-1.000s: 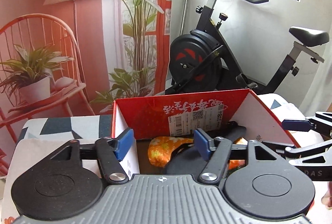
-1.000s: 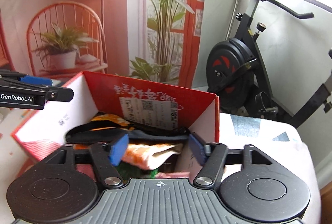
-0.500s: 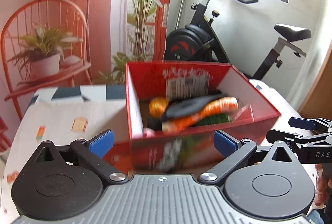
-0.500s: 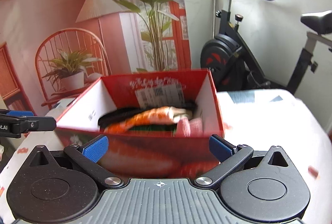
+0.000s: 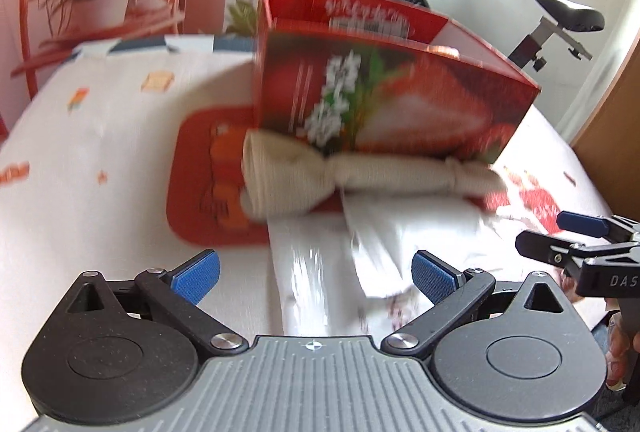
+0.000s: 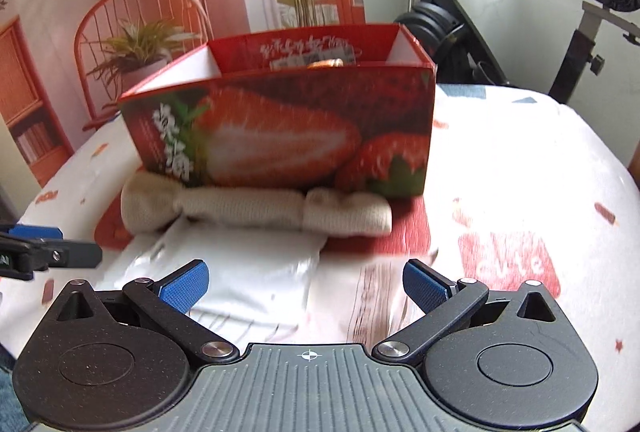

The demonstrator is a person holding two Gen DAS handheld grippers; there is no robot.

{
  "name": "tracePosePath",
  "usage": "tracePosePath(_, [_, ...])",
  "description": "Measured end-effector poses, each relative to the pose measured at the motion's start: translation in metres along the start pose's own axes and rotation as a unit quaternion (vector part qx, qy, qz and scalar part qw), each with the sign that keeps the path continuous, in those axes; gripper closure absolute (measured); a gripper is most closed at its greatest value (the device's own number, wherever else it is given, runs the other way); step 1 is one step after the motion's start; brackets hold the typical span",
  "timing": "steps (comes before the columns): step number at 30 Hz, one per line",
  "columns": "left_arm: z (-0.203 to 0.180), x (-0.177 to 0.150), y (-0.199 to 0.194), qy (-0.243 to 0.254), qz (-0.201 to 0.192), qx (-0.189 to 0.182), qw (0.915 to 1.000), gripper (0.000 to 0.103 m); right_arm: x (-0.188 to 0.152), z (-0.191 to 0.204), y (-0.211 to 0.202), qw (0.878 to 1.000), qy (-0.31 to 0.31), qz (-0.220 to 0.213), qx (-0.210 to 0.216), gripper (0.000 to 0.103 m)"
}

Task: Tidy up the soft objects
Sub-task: 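Move both tools down to the white surgical mask bag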

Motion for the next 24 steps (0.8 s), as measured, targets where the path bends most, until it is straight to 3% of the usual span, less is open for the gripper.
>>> tracePosePath(13, [-0.001, -0.045, 0.019, -0.008, 0.033, -0.009, 0.9994, 0.0, -0.035, 0.011, 0.009, 0.996, -0.068, 0.023, -0.05, 0.0])
tracePosePath(17, [0.0, -0.048, 0.022, -0.005, 0.03, -0.008, 0.9995, 0.0, -0.033, 0.003, 0.007, 0.996, -0.052, 0.021, -0.067, 0.0])
tracePosePath(24, [-0.004, -0.049, 0.024, 0.012, 0.03, 0.005, 0.9995, 0.0, -0.049, -0.01, 0.021, 0.996, 0.003, 0.066, -0.059, 0.0])
Point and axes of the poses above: each gripper's, at about its wrist camera, not at the fingertips, and y roughly the way its jaws point, z to its left, x to its top, the point moved 9 cm from there along y, roughly the way its jaws point, and after that the axes turned 7 degrees about y, right-handed, at the moved point
